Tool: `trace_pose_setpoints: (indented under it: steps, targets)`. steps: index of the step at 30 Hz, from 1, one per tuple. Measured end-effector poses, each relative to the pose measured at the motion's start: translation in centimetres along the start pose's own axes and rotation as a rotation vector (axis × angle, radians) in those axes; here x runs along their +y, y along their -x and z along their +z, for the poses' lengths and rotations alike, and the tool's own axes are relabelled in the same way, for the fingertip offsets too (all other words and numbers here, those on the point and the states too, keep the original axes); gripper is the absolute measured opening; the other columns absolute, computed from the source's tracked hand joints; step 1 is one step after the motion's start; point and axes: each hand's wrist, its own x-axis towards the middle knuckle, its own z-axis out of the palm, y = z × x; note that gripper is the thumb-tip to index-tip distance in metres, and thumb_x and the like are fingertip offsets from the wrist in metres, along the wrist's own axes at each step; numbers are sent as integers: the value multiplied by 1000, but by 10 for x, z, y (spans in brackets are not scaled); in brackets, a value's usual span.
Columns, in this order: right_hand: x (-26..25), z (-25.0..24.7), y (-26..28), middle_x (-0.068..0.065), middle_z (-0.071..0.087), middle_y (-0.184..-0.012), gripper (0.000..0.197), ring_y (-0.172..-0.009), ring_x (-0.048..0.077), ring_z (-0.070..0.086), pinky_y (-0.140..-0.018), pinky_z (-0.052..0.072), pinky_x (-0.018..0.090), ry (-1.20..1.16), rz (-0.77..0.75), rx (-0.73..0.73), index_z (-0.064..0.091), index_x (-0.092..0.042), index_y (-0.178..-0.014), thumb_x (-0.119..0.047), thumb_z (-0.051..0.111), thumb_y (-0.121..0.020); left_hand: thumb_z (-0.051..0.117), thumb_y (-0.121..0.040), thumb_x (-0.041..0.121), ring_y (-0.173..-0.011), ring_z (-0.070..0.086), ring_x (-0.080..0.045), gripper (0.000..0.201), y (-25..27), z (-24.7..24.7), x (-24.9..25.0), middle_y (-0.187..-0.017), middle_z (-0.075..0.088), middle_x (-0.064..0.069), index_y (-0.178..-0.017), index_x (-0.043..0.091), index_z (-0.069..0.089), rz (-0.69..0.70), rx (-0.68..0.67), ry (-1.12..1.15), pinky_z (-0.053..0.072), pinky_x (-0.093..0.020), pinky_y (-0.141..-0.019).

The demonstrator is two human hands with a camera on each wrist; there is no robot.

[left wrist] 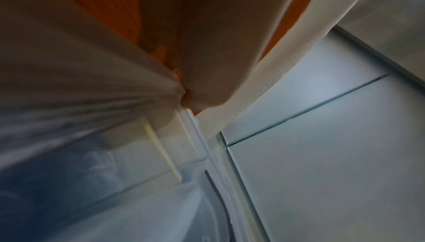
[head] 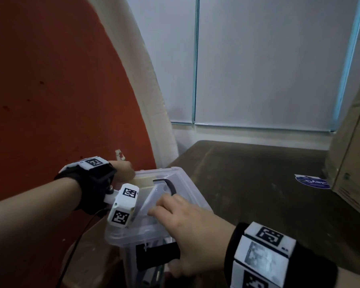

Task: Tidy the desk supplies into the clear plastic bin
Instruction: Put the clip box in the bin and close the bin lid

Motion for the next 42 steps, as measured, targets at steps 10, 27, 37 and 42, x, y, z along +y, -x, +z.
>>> trace_pose_setpoints:
  steps: [10, 27, 37, 42]
  targets:
    - [1, -17, 3, -4, 52, -116, 45, -108, 9, 47, -91, 43, 23, -211, -9, 24, 59, -19, -123, -23, 67, -78, 53, -89, 28, -92, 61, -18, 28, -3, -34, 0, -100, 64, 2, -115, 20, 62, 137, 15, -459, 51, -34, -89]
    - [16, -2, 7, -3, 54, -109, 58, -102, 8, 48, -83, 44, 22, -157, -95, 93, 59, -18, -123, -41, 73, -72, 21, -102, 40, -133, 41, -26, 52, -11, 7, 9, -145, 44, -11, -139, 10, 41, 132, 103, -389, 31, -30, -108]
    - [10, 15, -4, 5, 54, -99, 66, -85, 19, 52, -62, 52, 27, 206, -78, -46, 54, -10, -104, -32, 83, -49, 26, -102, 24, -125, 48, -33, 45, -26, 20, 13, -136, 49, -21, -129, -1, 50, 46, 200, -250, 39, -33, -101]
    - [9, -4, -11, 2, 52, -107, 43, -97, 18, 50, -76, 48, 31, -27, -41, -21, 55, -12, -107, -22, 74, -69, 26, -101, 27, -129, 44, -33, 42, -24, 21, 10, -141, 45, -20, -133, 6, 45, 40, 187, -125, 35, -31, -104]
